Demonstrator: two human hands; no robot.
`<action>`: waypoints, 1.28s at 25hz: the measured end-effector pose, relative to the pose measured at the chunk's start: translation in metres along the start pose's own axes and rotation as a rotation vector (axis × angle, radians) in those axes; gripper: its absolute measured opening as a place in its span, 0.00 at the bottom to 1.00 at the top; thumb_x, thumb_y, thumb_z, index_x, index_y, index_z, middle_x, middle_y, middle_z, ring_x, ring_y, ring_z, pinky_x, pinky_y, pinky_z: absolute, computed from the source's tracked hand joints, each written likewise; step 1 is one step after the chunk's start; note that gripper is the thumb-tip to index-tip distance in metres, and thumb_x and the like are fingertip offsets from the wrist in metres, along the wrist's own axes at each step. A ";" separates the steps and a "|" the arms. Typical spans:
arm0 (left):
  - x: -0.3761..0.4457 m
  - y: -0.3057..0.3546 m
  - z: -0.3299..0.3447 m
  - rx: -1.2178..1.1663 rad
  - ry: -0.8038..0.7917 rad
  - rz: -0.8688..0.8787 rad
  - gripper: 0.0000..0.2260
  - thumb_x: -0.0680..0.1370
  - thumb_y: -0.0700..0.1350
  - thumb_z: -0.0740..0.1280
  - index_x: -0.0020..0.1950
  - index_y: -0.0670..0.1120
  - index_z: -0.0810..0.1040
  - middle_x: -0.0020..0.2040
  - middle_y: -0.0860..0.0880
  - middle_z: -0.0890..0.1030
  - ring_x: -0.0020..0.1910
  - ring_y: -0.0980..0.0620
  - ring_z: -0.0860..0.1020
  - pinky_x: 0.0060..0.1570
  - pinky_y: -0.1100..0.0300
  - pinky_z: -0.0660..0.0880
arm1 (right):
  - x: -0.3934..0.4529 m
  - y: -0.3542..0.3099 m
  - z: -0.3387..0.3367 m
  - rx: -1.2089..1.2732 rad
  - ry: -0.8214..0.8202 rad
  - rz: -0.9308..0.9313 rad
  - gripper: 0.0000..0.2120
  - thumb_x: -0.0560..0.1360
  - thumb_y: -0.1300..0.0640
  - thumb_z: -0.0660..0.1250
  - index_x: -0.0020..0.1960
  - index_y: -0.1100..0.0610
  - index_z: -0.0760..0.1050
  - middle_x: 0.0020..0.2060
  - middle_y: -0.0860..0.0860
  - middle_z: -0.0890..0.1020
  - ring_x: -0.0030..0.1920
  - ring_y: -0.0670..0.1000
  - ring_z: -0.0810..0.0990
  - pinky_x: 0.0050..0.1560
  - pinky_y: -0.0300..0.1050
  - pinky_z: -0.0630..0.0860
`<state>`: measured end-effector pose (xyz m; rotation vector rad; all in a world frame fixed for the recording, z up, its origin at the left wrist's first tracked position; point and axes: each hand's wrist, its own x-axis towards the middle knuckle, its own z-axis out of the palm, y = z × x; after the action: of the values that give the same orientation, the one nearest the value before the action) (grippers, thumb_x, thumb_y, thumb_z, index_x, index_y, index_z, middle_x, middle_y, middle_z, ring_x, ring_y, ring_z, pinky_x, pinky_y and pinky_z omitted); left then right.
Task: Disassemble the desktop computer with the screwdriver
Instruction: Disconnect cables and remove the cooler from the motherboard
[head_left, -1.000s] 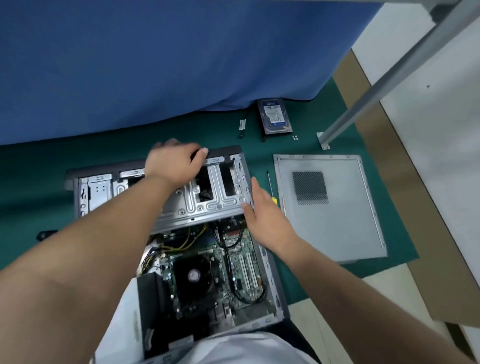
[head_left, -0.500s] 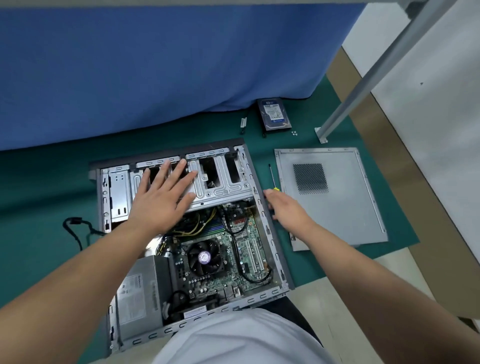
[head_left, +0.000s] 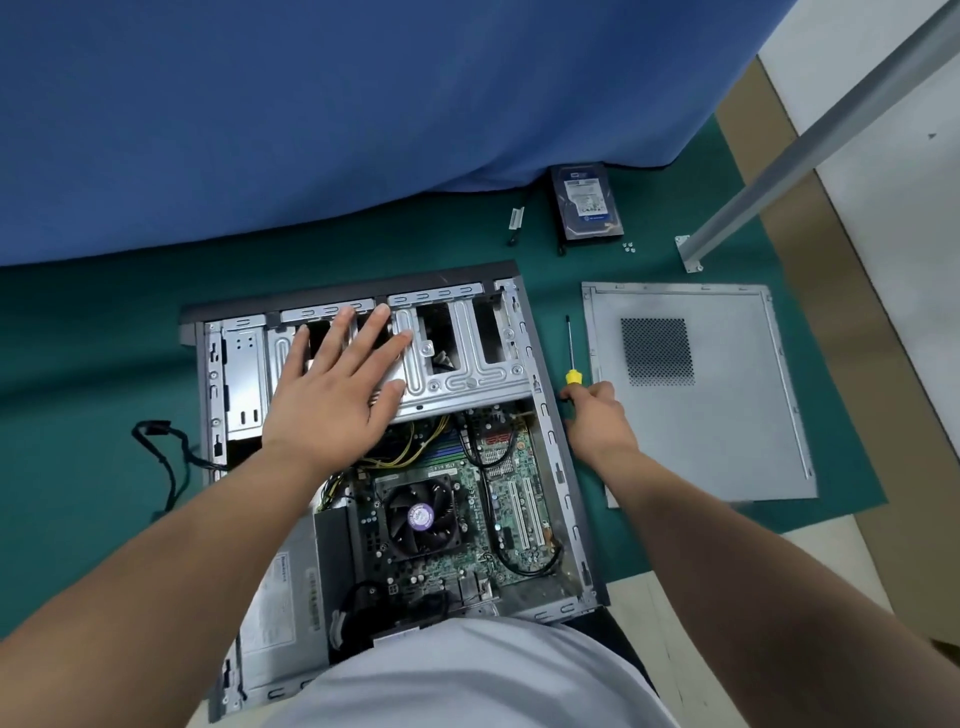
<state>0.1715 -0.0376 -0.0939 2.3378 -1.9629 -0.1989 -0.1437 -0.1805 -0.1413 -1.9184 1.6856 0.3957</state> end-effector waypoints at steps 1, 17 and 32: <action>0.000 -0.001 0.000 0.005 0.004 0.005 0.25 0.85 0.64 0.42 0.83 0.65 0.47 0.84 0.60 0.44 0.83 0.53 0.40 0.80 0.40 0.45 | 0.001 -0.001 0.001 0.003 -0.007 0.004 0.24 0.79 0.66 0.61 0.71 0.50 0.71 0.67 0.57 0.66 0.59 0.61 0.75 0.63 0.51 0.74; -0.032 0.031 -0.031 -0.311 0.217 0.204 0.24 0.85 0.53 0.62 0.81 0.58 0.63 0.82 0.56 0.60 0.79 0.47 0.64 0.75 0.47 0.62 | -0.153 -0.050 -0.098 0.767 -0.084 -0.515 0.13 0.73 0.66 0.60 0.45 0.51 0.79 0.39 0.50 0.85 0.31 0.42 0.77 0.31 0.33 0.71; -0.116 0.039 -0.011 0.076 -0.180 0.320 0.20 0.83 0.61 0.56 0.71 0.59 0.76 0.66 0.59 0.80 0.67 0.53 0.76 0.62 0.50 0.69 | -0.168 -0.064 -0.067 0.599 0.227 -0.474 0.11 0.80 0.50 0.69 0.57 0.40 0.69 0.43 0.44 0.83 0.38 0.47 0.84 0.40 0.47 0.81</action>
<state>0.1158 0.0695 -0.0719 2.0699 -2.4352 -0.3251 -0.1188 -0.0787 0.0194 -1.8462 1.2158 -0.4742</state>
